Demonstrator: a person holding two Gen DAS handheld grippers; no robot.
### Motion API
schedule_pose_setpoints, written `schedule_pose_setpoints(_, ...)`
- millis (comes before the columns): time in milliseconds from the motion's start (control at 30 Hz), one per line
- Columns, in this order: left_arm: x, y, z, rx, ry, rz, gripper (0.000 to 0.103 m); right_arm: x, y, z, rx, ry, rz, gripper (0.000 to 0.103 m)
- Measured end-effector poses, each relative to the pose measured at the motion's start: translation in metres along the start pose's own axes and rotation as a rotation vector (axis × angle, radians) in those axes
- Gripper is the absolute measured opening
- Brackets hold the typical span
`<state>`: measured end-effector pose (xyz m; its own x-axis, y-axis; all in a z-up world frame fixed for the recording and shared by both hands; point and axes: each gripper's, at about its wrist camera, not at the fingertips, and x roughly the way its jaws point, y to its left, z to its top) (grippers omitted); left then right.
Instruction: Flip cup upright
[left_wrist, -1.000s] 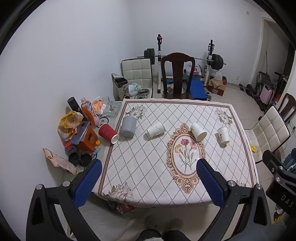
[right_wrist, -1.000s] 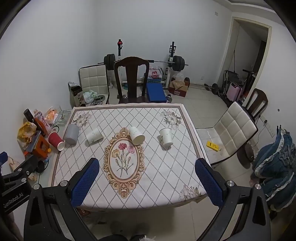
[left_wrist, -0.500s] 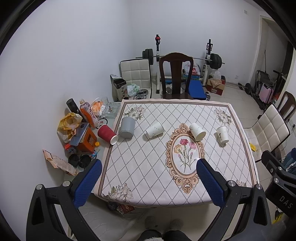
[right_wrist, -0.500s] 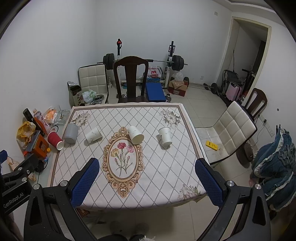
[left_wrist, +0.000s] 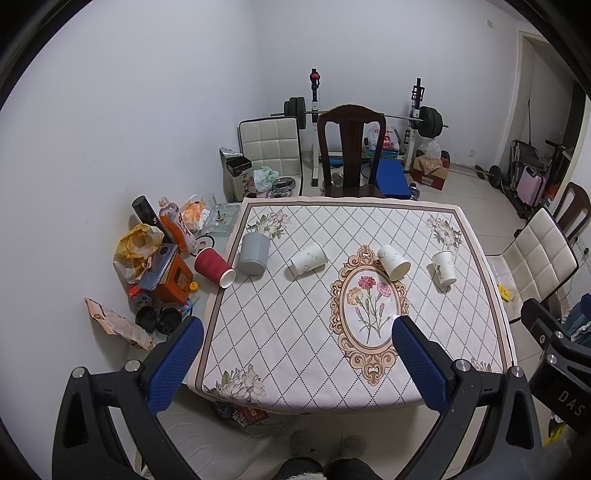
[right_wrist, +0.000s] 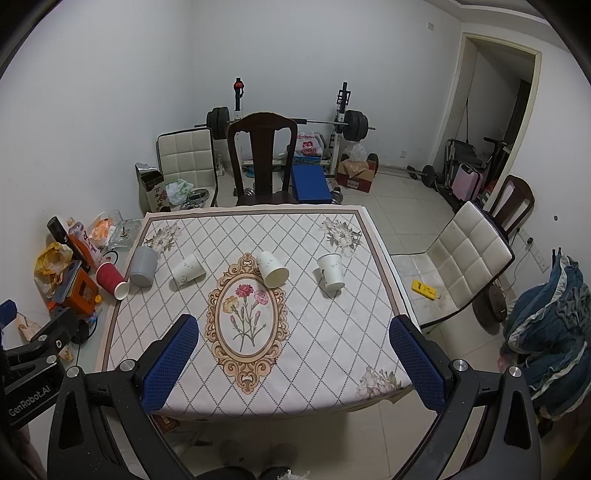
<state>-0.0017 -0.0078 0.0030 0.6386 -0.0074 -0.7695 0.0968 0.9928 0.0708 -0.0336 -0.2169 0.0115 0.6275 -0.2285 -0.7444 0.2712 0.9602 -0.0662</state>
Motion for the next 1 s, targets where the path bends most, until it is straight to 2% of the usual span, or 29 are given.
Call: schedule_pose_setpoints(1000,0.0052,-0.0012,-0.0009,-0.001,0.0,-0.003,0.103,-0.0015,0.0003,0.0017,0.0,-0.001,0.001,0.103)
